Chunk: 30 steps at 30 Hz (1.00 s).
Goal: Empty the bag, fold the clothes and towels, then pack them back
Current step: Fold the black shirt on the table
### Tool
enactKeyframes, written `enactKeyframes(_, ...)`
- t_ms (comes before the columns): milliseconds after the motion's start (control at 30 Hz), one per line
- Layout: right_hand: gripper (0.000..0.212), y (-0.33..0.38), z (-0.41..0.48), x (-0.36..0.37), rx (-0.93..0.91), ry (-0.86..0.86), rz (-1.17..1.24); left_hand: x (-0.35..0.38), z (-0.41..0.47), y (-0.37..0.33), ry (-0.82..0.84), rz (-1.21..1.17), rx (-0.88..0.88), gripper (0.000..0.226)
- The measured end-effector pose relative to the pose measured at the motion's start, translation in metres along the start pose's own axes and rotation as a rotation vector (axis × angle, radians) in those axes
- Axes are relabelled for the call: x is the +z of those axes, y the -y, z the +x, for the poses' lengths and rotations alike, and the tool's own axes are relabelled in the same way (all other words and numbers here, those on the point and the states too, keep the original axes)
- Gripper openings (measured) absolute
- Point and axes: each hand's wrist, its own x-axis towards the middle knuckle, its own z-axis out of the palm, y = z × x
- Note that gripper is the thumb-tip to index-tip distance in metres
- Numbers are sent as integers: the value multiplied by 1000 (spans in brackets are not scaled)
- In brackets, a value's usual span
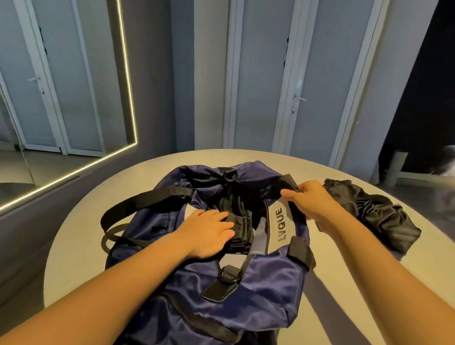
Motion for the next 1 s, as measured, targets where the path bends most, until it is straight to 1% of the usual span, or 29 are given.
enactKeyframes(100, 29, 11, -1, -1, -10, 13, 109, -9, -6, 7, 28, -40, -23, 52)
enactKeyframes(167, 29, 18, -1, -1, -13, -11, 147, -13, -15, 11, -40, 16, -91, 61)
enactKeyframes(233, 29, 22, -2, 0, -3, -13, 242, -17, -27, 12, -105, 124, -186, 70)
enactKeyframes(267, 29, 24, -2, 1, 3, -3, 307, -18, -32, 12, -131, 153, -232, 69)
enactKeyframes(333, 29, 23, -2, 8, 20, 25, 417, -18, -38, 10, -178, 129, -340, 69)
enactKeyframes(367, 32, 20, -1, 14, 32, 35, 400, -18, -41, 10, -187, 95, -403, 72)
enactKeyframes(433, 36, 7, 2, 28, 59, 58, 191, -18, -45, 11, -169, 31, -516, 79)
enactKeyframes(467, 34, -1, 3, 34, 71, 73, 82, -18, -47, 13, -137, 3, -560, 79)
enactKeyframes(533, 32, -14, 7, 39, 98, 60, -63, -15, -47, 17, -80, -63, -614, 74)
enactKeyframes(567, 31, -18, 8, 38, 107, 42, -114, -13, -47, 20, -79, -116, -638, 71)
enactKeyframes(667, 26, -20, 7, 35, 156, 71, -163, -10, -46, 25, -160, -347, -723, 69)
enactKeyframes(733, 27, -17, 6, 33, 143, 118, -89, -11, -45, 30, -207, -456, -752, 47)
enactKeyframes(767, 29, -14, 5, 31, 102, 140, -4, -12, -45, 32, -217, -482, -759, 37)
enactKeyframes(800, 31, -9, 4, 28, 46, 156, 96, -11, -44, 35, -228, -504, -767, 33)
enactKeyframes(867, 33, 0, 3, 23, -52, 178, 315, -11, -44, 37, -307, -579, -777, 31)
enactKeyframes(900, 32, 2, 3, 22, -70, 194, 420, -12, -44, 38, -390, -636, -766, 30)
enactKeyframes(933, 32, 0, 5, 22, -59, 209, 470, -13, -45, 38, -500, -697, -748, 29)
enactKeyframes(967, 33, -4, 6, 24, -28, 217, 428, -14, -47, 37, -618, -752, -732, 27)
enactKeyframes(1000, 34, -11, 7, 28, 18, 218, 305, -17, -49, 37, -722, -790, -719, 24)
